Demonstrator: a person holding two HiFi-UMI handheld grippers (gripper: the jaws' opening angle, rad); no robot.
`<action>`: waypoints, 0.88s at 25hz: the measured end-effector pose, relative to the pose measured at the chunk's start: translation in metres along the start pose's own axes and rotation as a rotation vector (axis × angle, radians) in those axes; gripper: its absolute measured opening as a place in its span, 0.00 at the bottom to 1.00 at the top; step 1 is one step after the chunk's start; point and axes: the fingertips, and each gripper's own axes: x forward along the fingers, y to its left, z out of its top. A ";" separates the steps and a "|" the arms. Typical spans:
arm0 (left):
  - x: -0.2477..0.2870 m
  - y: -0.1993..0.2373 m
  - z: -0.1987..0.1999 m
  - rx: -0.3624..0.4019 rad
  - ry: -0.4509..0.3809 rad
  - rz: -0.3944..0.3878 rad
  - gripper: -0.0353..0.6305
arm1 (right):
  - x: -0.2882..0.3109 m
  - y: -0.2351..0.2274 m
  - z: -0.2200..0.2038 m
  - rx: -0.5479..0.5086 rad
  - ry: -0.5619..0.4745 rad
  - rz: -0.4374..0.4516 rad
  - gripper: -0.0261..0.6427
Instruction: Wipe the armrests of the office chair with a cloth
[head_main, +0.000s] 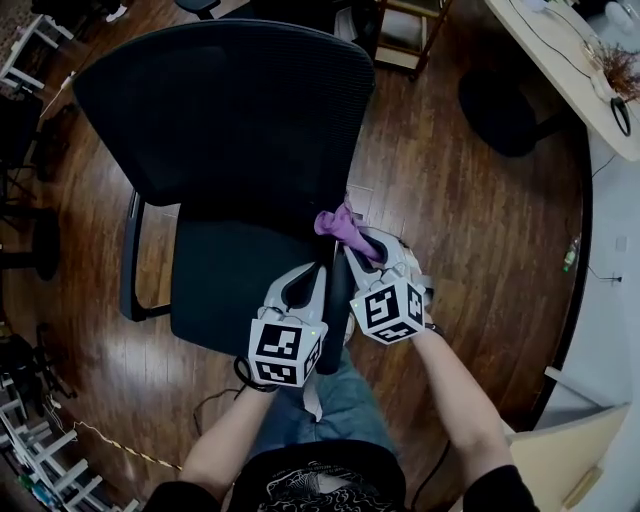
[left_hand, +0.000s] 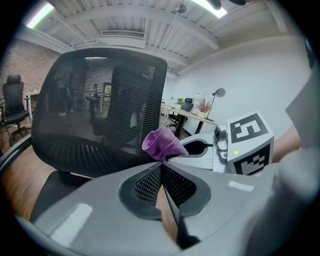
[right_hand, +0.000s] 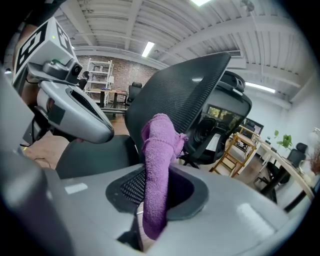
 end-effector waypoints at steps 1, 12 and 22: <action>-0.003 -0.001 -0.002 0.005 0.001 -0.002 0.06 | -0.002 0.004 0.000 0.001 0.001 -0.001 0.15; -0.054 -0.011 -0.039 0.027 0.013 -0.062 0.06 | -0.039 0.058 -0.006 0.059 0.038 -0.073 0.15; -0.104 -0.007 -0.062 0.063 0.004 -0.087 0.06 | -0.073 0.121 -0.008 0.120 0.045 -0.137 0.15</action>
